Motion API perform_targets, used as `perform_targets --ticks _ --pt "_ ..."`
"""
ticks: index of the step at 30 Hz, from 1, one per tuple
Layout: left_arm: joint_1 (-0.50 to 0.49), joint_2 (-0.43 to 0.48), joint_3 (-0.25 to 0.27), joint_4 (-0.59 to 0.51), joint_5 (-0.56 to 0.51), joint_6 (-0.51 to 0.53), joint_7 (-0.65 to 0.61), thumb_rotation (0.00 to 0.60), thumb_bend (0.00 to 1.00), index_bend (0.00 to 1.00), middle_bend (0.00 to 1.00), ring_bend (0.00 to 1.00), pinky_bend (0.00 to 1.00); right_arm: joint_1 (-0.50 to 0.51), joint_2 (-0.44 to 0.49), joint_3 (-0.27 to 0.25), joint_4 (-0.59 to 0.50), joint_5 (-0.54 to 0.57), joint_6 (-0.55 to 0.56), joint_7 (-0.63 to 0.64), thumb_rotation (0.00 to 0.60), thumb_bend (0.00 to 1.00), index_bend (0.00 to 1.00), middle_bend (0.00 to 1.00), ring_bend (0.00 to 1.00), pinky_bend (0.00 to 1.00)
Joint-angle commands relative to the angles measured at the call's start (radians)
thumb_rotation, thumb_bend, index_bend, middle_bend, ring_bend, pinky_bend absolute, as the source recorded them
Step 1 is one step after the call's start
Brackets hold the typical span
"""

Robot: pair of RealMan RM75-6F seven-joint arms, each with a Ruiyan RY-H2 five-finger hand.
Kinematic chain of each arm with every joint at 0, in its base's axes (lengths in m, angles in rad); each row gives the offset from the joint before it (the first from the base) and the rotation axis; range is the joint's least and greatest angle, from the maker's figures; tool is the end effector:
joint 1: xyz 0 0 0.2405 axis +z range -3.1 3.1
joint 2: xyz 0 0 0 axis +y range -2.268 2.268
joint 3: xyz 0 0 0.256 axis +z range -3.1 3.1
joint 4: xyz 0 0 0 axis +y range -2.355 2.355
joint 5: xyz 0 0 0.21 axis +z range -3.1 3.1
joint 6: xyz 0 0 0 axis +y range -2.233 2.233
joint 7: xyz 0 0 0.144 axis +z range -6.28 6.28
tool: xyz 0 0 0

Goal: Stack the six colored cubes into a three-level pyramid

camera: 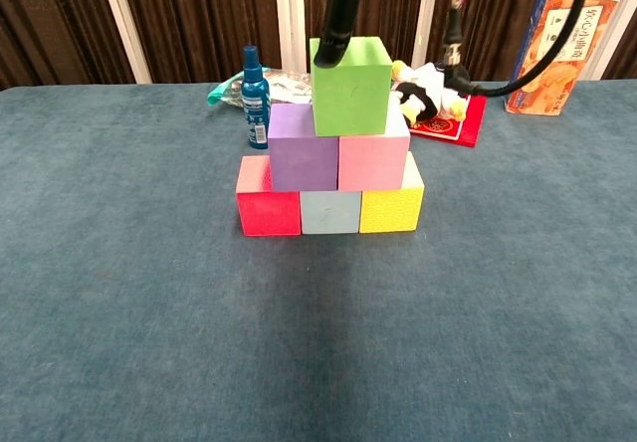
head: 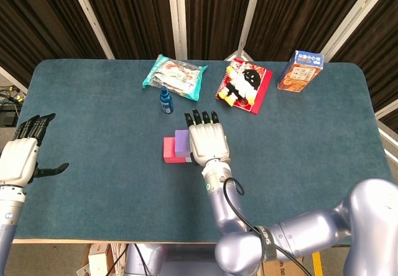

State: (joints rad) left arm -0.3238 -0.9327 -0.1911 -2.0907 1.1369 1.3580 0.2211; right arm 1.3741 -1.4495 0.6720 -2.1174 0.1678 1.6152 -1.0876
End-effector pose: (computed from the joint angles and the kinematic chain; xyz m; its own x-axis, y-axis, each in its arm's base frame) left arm -0.2071 0.2495 0.1842 0.2671 0.0225 0.9634 0.9636 0.0051 -0.2672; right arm 0.0752 -0.3154 0.0661 0.4222 -0.3394 0.8406 -0.9063 -0.1401 0.3986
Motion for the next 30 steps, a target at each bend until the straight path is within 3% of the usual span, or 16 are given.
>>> perform_targets --ticks 1,7,14,18,22,27,30 --pt "0.002 0.002 0.000 -0.001 0.004 0.003 -0.003 0.600 0.12 0.00 0.06 0.04 0.06 -0.042 0.044 -0.022 -0.042 -0.059 0.011 0.031 0.600 0.35 0.00 0.00 0.00 0.00" --pt "0.013 0.006 -0.003 -0.003 0.025 0.024 -0.020 0.600 0.12 0.00 0.06 0.04 0.06 -0.196 0.151 -0.132 -0.112 -0.262 0.003 0.149 0.600 0.35 0.00 0.00 0.00 0.00" --pt "0.028 -0.006 0.002 0.023 0.057 0.047 -0.041 0.600 0.12 0.00 0.04 0.03 0.06 -0.482 0.278 -0.341 -0.133 -0.562 -0.071 0.418 0.600 0.35 0.00 0.00 0.00 0.00" --pt "0.049 -0.036 0.032 0.073 0.115 0.068 -0.051 0.600 0.12 0.00 0.03 0.01 0.06 -0.645 0.319 -0.491 -0.069 -0.792 -0.119 0.594 0.600 0.35 0.00 0.00 0.00 0.00" --pt "0.087 -0.067 0.079 0.142 0.173 0.094 -0.080 0.600 0.11 0.00 0.02 0.01 0.06 -0.750 0.322 -0.597 -0.008 -0.960 -0.124 0.705 0.600 0.35 0.00 0.00 0.00 0.00" --pt "0.166 -0.114 0.149 0.299 0.256 0.154 -0.176 0.600 0.11 0.00 0.01 0.01 0.06 -0.919 0.262 -0.772 0.139 -1.252 -0.066 0.850 0.600 0.35 0.00 0.00 0.00 0.00" --pt "0.196 -0.144 0.171 0.396 0.293 0.183 -0.231 0.600 0.11 0.00 0.01 0.01 0.06 -0.985 0.207 -0.816 0.265 -1.384 -0.022 0.898 0.600 0.35 0.00 0.00 0.00 0.00"
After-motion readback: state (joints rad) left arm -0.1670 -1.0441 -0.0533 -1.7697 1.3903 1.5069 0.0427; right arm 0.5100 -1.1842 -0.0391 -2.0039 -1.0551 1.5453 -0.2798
